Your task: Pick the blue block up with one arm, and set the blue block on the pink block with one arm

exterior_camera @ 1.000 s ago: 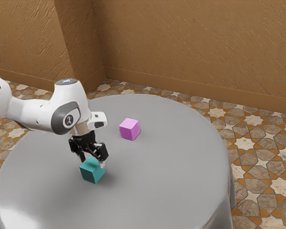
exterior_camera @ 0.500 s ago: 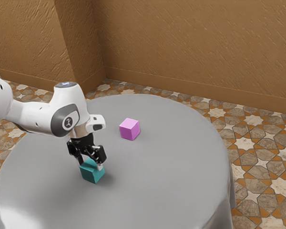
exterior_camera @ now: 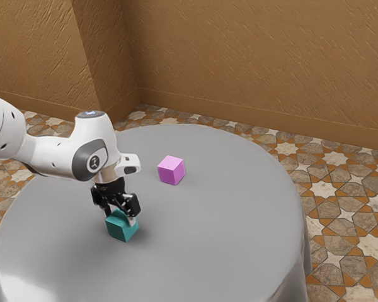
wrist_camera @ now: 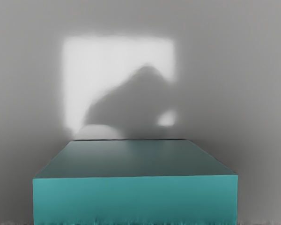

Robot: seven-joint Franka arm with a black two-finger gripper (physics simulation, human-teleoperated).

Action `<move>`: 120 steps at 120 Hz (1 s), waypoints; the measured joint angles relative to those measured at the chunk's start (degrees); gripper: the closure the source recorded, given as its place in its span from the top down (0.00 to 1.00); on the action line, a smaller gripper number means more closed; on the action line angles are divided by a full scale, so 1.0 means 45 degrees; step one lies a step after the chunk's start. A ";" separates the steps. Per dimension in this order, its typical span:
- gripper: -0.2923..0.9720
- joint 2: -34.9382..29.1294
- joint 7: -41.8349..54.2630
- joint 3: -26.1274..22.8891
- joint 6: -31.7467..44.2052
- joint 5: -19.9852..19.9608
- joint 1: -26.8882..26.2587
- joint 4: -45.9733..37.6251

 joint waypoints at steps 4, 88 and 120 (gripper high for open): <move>0.75 0.0009 0.0037 0.0001 -0.0027 -0.0025 0.0001 -0.0015; 0.58 0.0342 0.0464 0.0223 -0.0868 -0.0704 0.0025 0.0347; 0.48 0.0329 0.0384 0.0437 -0.0909 -0.0838 0.0020 0.0450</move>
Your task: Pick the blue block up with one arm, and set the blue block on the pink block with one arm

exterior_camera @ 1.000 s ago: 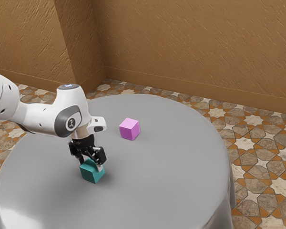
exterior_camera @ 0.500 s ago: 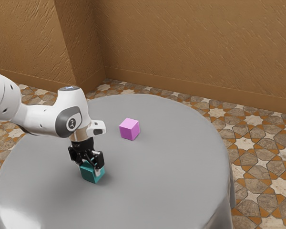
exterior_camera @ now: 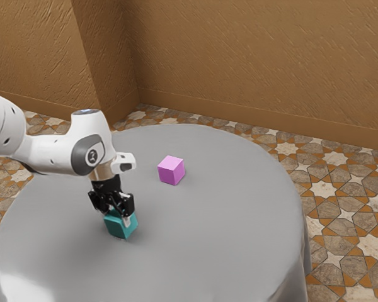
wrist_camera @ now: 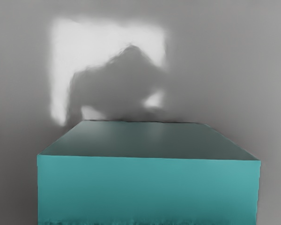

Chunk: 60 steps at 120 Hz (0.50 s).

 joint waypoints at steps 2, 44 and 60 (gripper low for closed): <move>0.47 -0.0007 -0.0012 0.0035 -0.0014 0.0008 -0.0005 0.0032; 0.45 0.0953 -0.0233 0.0243 -0.1494 0.0978 -0.0133 0.4967; 0.45 0.3075 -0.0281 0.0083 -0.1798 0.1072 -0.0174 0.8194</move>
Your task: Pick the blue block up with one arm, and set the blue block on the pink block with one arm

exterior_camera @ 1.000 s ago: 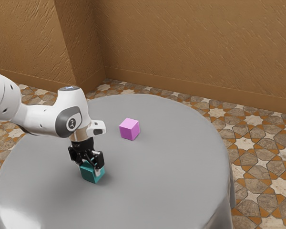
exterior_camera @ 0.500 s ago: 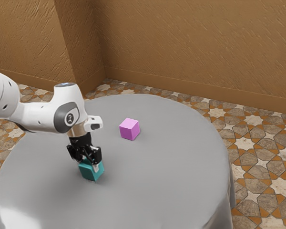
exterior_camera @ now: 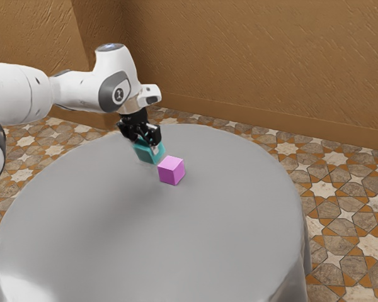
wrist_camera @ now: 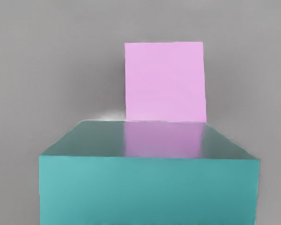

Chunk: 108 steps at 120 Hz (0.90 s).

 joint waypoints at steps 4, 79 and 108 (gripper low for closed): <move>0.45 0.0580 -0.0011 -0.0041 -0.0050 -0.0002 0.0006 0.0724; 0.45 0.4252 -0.1231 -0.0337 -0.3136 -0.0066 0.0282 0.5871; 0.49 0.4751 -0.1316 -0.0391 -0.3468 -0.0058 0.0276 0.6701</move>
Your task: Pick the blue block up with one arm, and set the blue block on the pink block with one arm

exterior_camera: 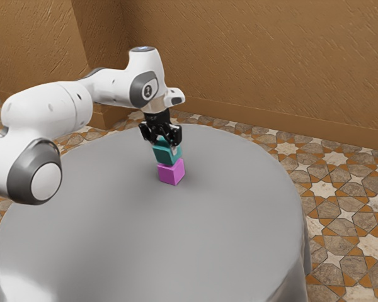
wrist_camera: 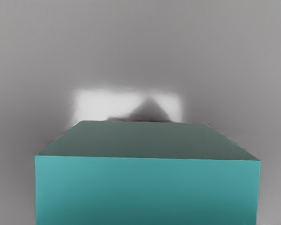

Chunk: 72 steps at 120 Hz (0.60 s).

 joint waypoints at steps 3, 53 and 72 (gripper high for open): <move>0.51 0.0016 0.0019 -0.0005 -0.0017 -0.0020 -0.0001 0.0010; 0.71 -0.5029 0.0277 0.0044 -0.0065 -0.0199 0.0047 -0.5087; 0.73 -1.0535 0.0348 -0.0019 -0.0898 -0.0145 0.0624 -0.8364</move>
